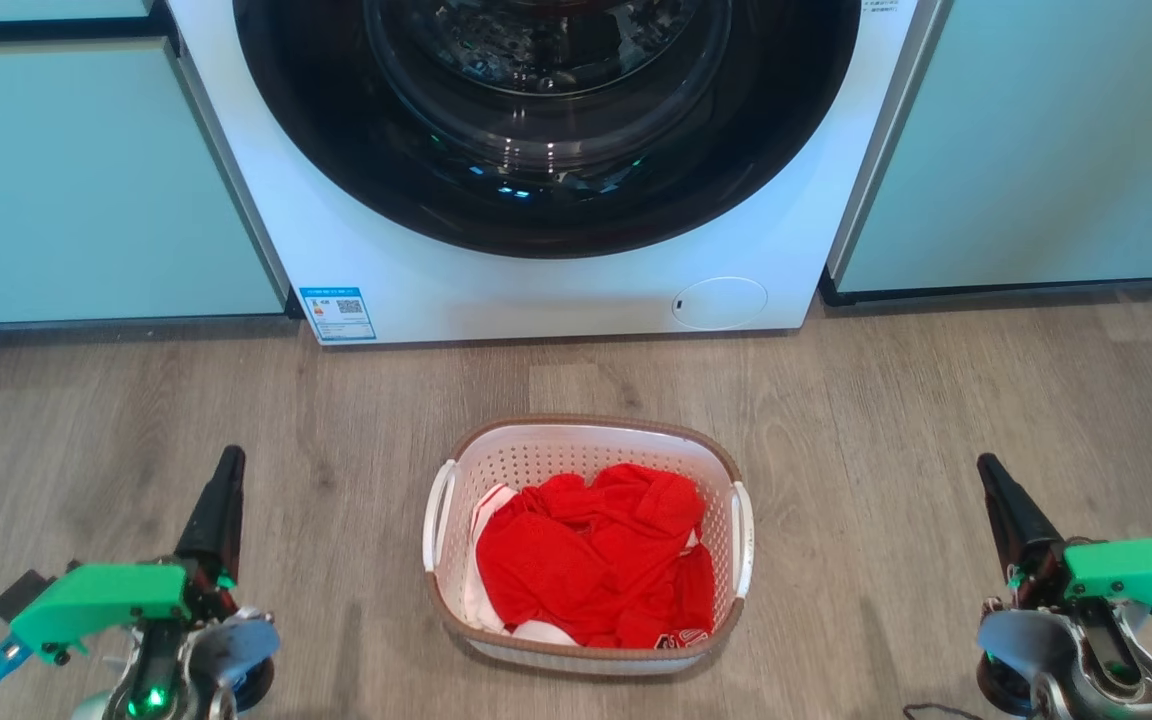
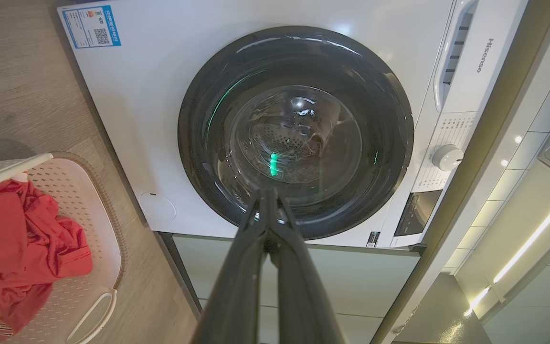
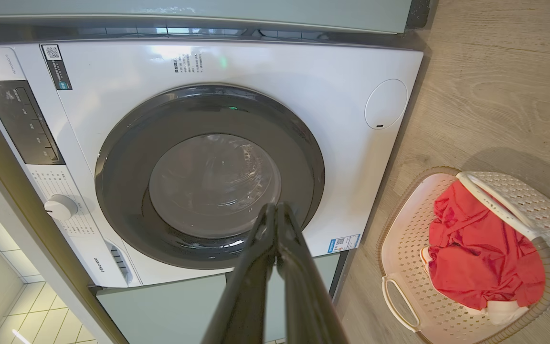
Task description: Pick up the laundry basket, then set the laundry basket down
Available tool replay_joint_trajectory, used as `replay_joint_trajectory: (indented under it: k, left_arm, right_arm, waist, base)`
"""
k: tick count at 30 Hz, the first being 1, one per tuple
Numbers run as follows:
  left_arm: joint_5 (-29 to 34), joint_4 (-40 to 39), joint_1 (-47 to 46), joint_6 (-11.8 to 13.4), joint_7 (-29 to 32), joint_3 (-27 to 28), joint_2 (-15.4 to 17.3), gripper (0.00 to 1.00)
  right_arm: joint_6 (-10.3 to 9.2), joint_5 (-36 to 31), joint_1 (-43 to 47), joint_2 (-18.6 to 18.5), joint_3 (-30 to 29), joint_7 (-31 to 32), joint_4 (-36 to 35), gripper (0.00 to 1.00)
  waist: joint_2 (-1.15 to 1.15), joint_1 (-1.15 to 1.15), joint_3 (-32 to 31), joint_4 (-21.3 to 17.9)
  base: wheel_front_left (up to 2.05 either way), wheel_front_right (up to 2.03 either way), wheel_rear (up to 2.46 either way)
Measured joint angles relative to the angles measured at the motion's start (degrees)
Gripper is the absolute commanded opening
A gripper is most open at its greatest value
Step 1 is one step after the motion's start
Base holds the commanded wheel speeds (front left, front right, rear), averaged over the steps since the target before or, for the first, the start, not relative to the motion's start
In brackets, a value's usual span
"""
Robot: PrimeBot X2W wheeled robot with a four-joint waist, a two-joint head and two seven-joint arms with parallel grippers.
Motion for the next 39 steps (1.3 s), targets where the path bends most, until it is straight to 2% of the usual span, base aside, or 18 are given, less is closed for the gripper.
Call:
replay_joint_trajectory:
  k: [39]
  left_arm:
    - [0.2, 0.0, 0.0, 0.0, 0.5, 1.2, -0.2, 0.00]
  right_arm:
    - [0.00, -0.2, 0.0, 0.1, -0.8, 0.5, 0.0, 0.00]
  waist:
    - [0.00, 0.00, 0.0, 0.0]
  base:
    - [0.00, 0.00, 0.00]
